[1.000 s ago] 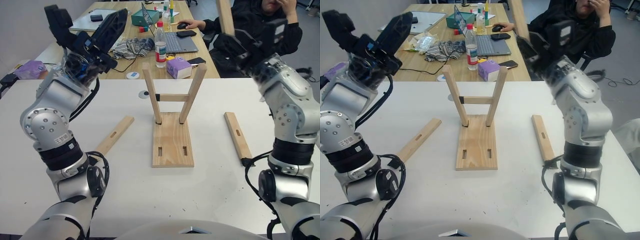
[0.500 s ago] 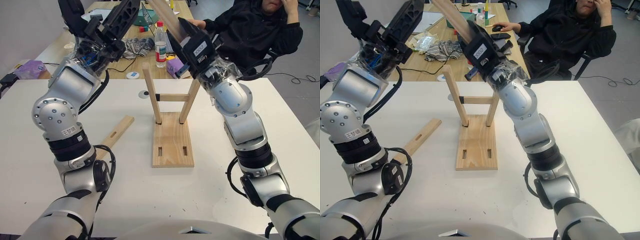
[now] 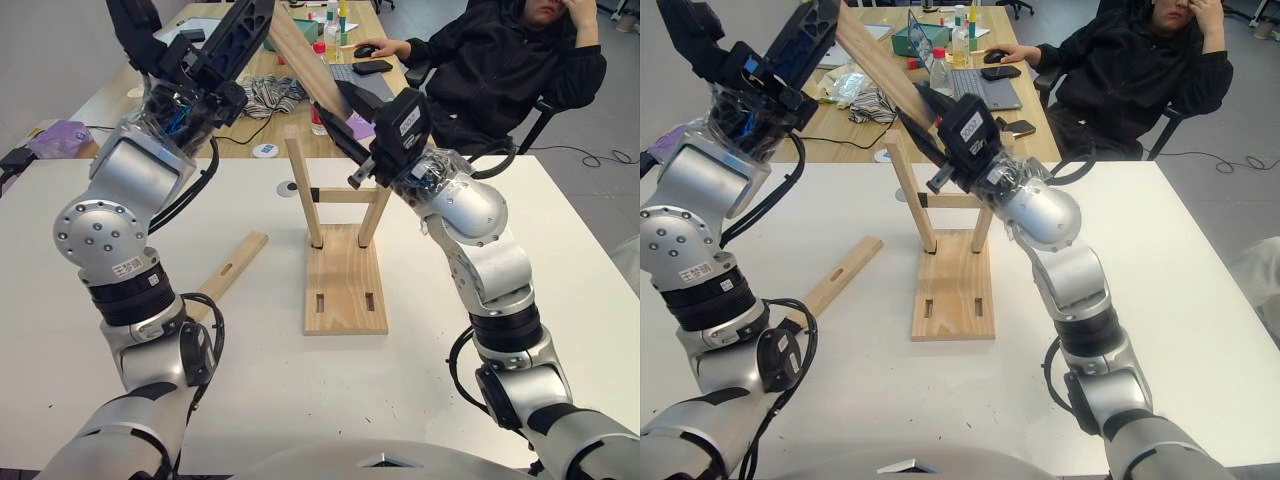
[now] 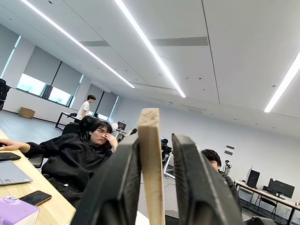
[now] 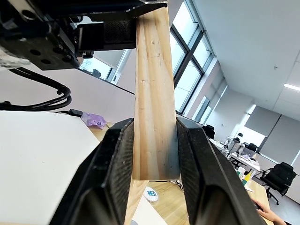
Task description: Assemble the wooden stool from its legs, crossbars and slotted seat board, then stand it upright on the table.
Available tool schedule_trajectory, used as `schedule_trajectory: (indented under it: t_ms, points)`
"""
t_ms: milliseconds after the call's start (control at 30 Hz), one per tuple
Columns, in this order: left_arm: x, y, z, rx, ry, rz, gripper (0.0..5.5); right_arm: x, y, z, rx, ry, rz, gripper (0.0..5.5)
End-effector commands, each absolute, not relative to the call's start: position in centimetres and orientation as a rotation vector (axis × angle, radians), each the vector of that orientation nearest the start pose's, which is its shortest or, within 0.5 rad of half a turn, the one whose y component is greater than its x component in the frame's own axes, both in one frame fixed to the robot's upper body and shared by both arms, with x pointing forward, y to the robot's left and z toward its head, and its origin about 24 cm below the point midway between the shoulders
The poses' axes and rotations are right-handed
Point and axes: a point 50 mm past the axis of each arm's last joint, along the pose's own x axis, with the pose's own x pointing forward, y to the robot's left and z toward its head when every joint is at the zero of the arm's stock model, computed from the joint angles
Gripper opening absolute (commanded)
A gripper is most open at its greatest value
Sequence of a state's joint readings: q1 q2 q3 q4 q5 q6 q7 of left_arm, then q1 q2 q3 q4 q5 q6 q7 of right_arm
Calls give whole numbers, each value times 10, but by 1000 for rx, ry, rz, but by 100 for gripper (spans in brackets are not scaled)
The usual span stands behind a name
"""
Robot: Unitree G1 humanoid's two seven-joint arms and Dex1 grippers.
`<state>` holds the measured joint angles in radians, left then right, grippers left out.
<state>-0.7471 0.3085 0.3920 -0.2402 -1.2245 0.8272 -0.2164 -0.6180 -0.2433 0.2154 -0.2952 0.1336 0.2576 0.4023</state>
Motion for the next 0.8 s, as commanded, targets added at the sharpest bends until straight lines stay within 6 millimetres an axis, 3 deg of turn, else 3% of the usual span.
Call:
schedule_trajectory:
  t_ms: [33,133,267,467,567,700,800]
  points:
    - [285,158,285,-628,-340,-931,41,286,-69,230,-298,-522,784,128]
    - [286,159,284,-633,-335,-918,36,286,-70,231,-310,-527,785,128]
    - [290,168,288,-621,-365,-864,36,285,-70,232,-328,-525,805,220]
    - [279,214,335,-458,-502,-777,36,291,-73,203,-491,-381,827,320]
    - [273,240,339,-303,-439,-752,36,293,-80,200,-518,-353,784,374]
    - [278,265,302,-196,-212,-748,36,298,-91,206,-497,-359,709,392]
    - [290,266,220,-139,30,-759,36,303,-98,214,-452,-380,662,392]
